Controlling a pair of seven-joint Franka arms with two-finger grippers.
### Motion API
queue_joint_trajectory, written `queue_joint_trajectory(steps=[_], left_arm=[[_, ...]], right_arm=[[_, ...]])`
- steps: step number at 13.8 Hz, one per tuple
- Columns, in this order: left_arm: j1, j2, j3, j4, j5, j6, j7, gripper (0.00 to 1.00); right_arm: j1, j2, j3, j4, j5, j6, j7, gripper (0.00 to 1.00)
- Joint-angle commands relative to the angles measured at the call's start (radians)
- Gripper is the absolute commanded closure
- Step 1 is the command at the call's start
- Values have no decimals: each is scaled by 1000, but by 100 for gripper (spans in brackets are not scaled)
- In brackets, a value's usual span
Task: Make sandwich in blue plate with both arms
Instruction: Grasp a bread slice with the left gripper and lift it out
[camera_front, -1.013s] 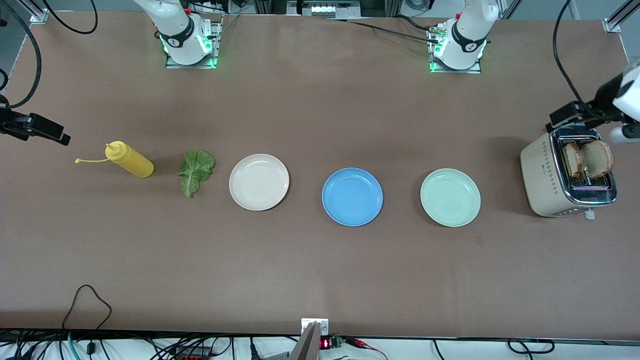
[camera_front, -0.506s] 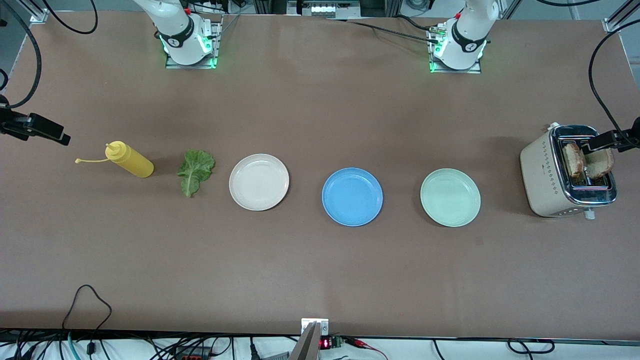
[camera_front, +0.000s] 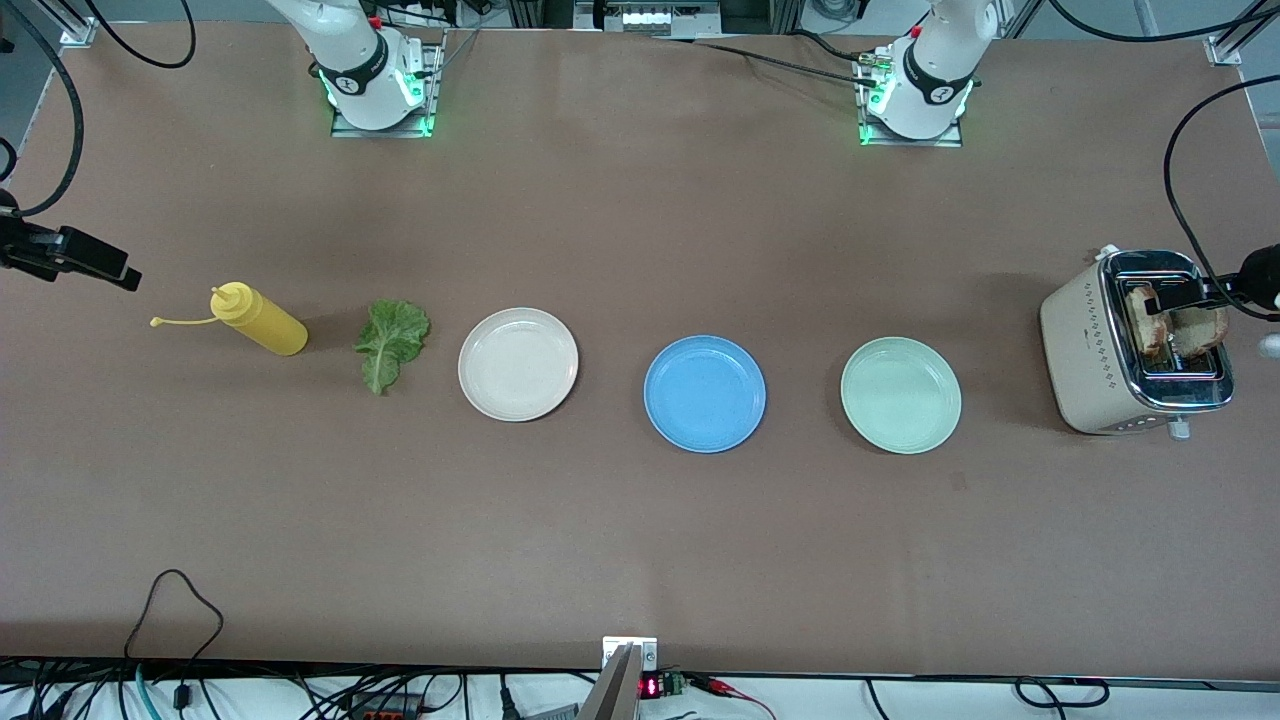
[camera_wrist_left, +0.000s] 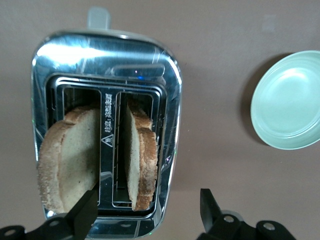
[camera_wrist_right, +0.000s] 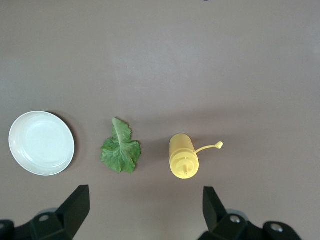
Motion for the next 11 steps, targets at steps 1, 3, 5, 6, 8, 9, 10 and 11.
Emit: queue_joint_trajectory(steps=[1,3,5,6,8,9,10,11], left_arm=[[14,17,-12,5,13,-21,11,12],[15,32,-12,5,13,-23,9,15],[20,48,-12,5,13,-32,8,21],[20,52,-12,5,13,-32,8,25],[20,62,-12,5,13,-32,-3,37],[20,71,-12,6,11,-32,-6,45],[20,77,-12,6,11,-30,-9,51],[21,91,-11,11,11,-27,-23,55]], right_arm=[[-3,-11,2,-4,12,-7,4,0],[-1,-11,3,-4,12,-7,4,0],[-1,-11,3,-4,12,-7,4,0],[-1,-11,3,-4,12,-7,4,0],[1,-11,3,-4,12,-7,4,0],[1,-11,3,-4,12,-7,4,0],[1,-11,3,-4,12,-5,4,0],[1,-11,3,-4,12,-7,4,0]])
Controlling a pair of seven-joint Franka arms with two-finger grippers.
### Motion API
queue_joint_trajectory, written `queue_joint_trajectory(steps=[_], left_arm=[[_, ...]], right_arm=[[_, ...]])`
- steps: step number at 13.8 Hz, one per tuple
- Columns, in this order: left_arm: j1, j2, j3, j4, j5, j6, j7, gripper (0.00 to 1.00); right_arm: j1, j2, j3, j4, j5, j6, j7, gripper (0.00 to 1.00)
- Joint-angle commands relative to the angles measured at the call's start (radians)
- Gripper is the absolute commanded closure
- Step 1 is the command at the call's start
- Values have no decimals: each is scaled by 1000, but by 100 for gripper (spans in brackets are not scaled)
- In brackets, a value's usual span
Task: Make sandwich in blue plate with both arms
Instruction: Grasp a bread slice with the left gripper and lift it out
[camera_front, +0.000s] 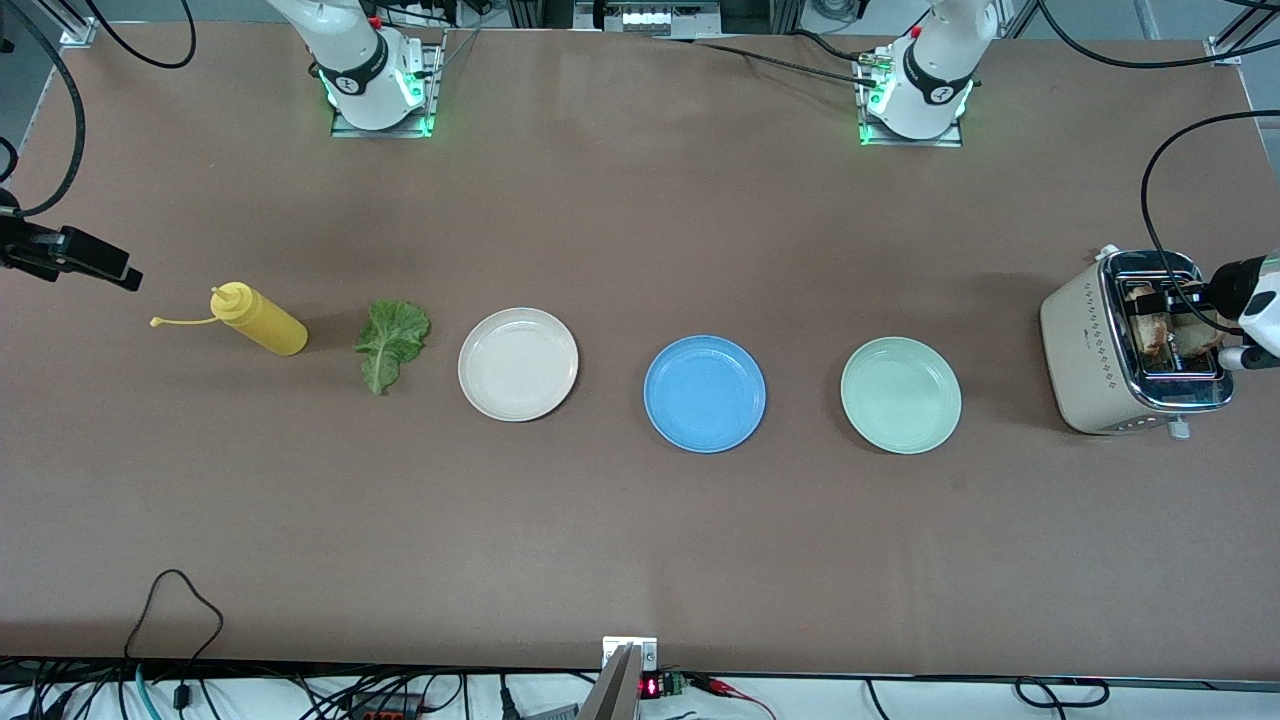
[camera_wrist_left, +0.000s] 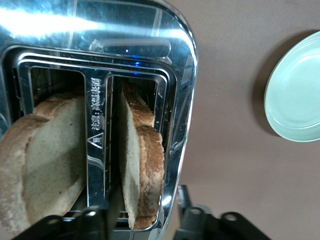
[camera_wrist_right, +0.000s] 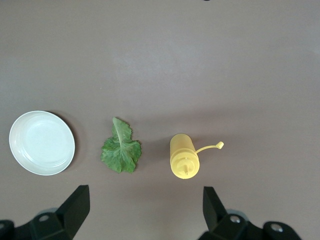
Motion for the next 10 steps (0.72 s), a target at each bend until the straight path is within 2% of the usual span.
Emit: queue_joint_trajectory(steps=[1,3,4,5,7,10], left_arm=[[14,22,-11,15,11,-8,-27,63],[13,12,-11,21,11,-14,-29,88],[14,6,-9,28,11,-16,-23,96],[16,2,-9,45,11,-28,-15,100],[20,2,-11,129,11,-100,-14,100],[10,0,-26,356,13,-345,-12,100]], right_arm=[[-1,-11,2,-4,12,-7,4,0],[-1,-11,2,-4,12,-7,4,0],[-1,-11,2,-4,12,-7,4,0],[-1,-11,2,-4,12,-7,4,0],[1,-11,4,-4,12,-7,4,0],[1,-11,4,-4,12,-5,4,0]])
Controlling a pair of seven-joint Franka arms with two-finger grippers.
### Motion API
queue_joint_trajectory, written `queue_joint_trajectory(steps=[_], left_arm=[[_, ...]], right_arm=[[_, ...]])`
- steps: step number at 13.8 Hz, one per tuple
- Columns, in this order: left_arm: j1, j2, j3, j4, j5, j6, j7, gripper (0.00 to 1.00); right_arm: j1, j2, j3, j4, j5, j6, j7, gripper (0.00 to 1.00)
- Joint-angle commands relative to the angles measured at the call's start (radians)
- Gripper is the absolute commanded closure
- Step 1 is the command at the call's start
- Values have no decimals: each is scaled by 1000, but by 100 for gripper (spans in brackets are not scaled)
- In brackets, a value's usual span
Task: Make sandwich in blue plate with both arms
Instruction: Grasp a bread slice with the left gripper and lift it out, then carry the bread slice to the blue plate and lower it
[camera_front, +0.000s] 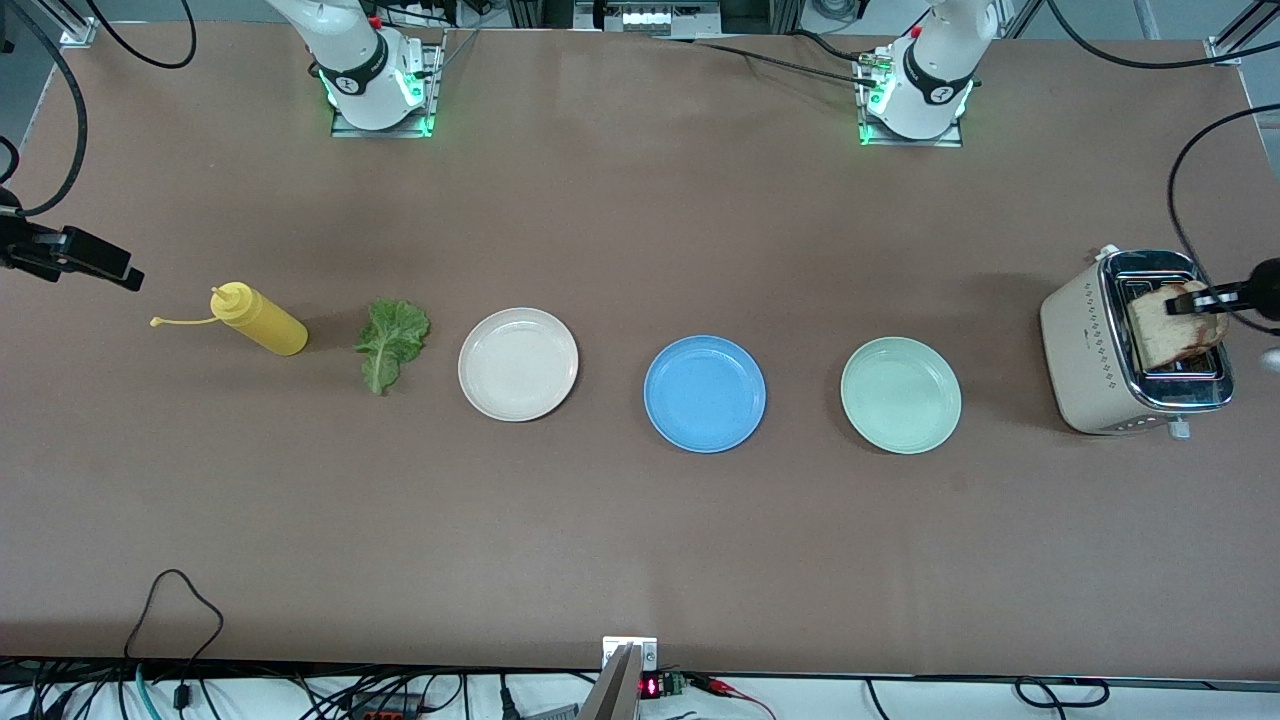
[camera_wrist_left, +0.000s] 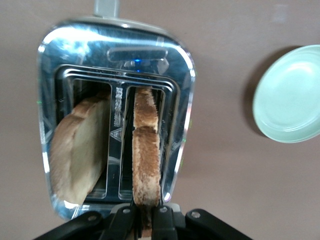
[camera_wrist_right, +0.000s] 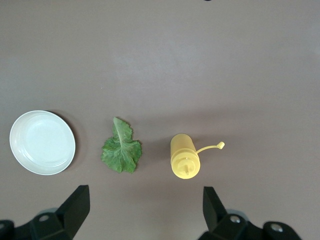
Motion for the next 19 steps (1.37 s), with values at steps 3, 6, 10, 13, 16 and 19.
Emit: queue_joint_trajectory(steps=[3,6,10,13,16,19], left_arm=[[-12,-27,-160,217,8,-258,-20,100],[-26,-12,-372,203,11,-240,-211,100],[-184,80,-503,182,-9,-129,-428,100],[-270,189,-503,182,-93,41,-441,100],[-350,264,-503,182,-136,174,-526,100],[-394,329,-503,182,-257,309,-580,100]], right_arm=[[-1,-11,2,-4,12,-5,4,0],[-1,-11,2,-4,12,-2,4,0],[-7,-9,2,-4,12,1,4,0],[-8,-8,1,-4,12,2,4,0],[-8,-8,1,-4,12,-1,4,0],[-10,-8,-1,-4,12,2,4,0]])
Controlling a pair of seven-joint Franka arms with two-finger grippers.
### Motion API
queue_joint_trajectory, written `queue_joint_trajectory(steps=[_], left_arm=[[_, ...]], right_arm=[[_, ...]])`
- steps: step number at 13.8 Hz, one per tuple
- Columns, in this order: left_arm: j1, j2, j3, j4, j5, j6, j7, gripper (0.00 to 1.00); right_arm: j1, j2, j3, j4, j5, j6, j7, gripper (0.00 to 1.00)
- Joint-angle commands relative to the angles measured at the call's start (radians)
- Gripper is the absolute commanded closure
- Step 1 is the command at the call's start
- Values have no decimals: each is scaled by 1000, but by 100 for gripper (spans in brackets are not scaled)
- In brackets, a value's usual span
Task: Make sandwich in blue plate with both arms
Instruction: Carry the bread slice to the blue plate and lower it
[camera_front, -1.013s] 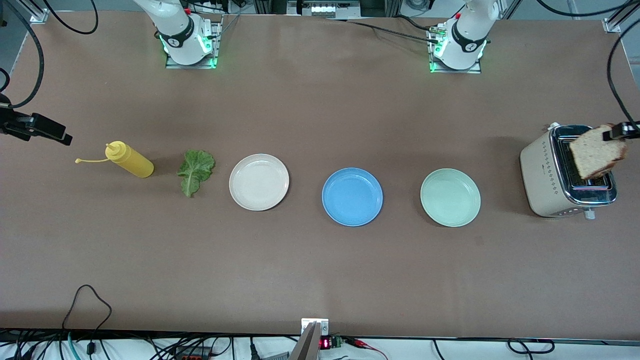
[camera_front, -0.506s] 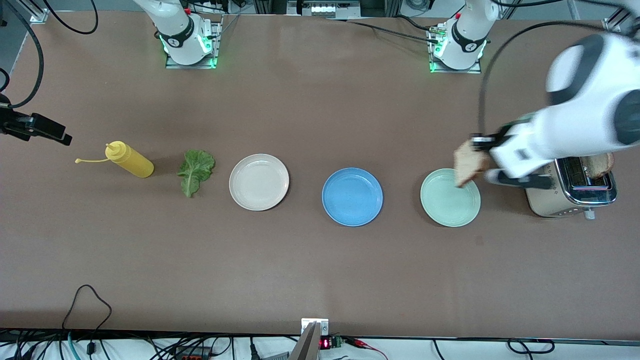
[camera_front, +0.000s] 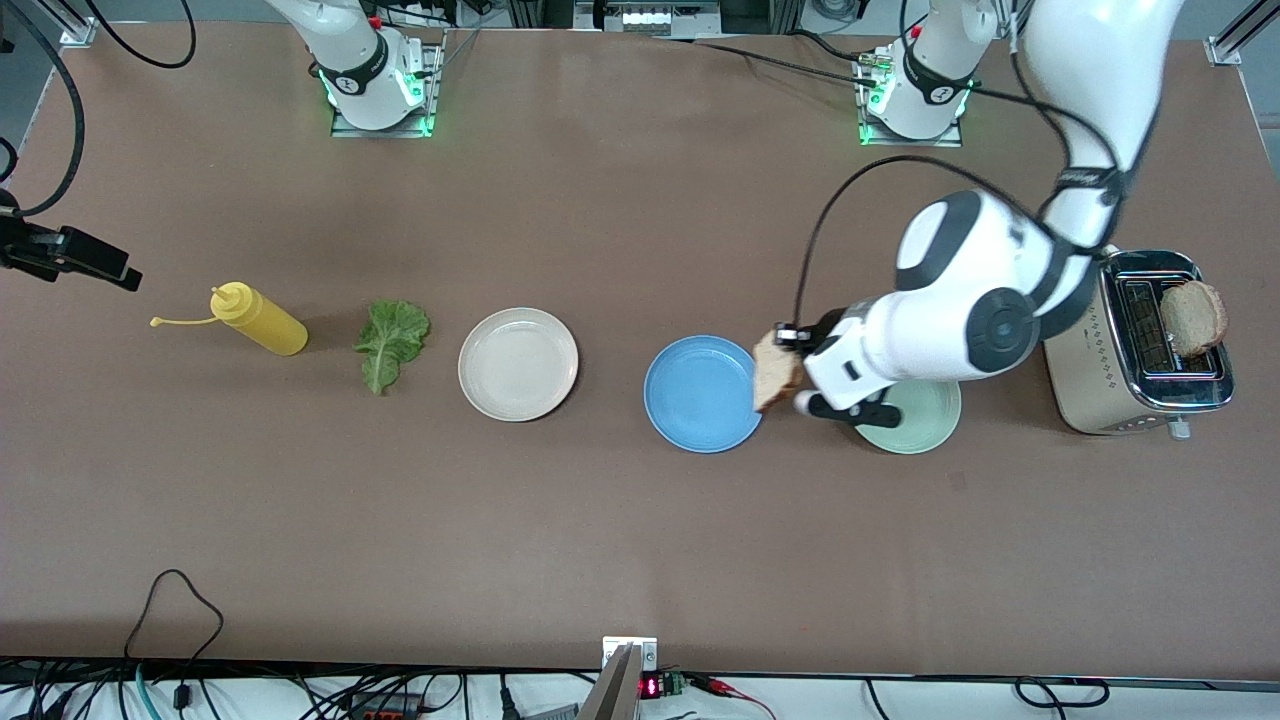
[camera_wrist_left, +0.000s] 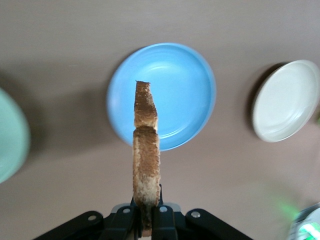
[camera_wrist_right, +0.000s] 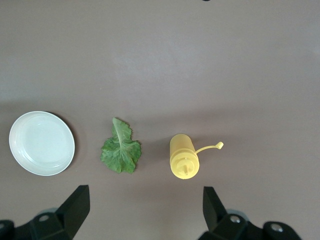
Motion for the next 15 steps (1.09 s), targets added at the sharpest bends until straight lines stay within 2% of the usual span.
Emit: queue_joint_trajectory(steps=[1,6,11,15], left_arm=[[-23,49,4,17,-121,82,-34,100],[-40,89,2,-35,-209,220,-25,100],[-49,122,-1,-46,-211,257,-17,100],[-77,122,-1,-99,-211,328,-17,100]], right_arm=[[-8,-7,1,-4,12,3,4,0],[-7,-7,1,-1,12,6,3,0],[3,3,2,-1,12,72,4,0],[-2,-18,2,0,11,26,-16,0]])
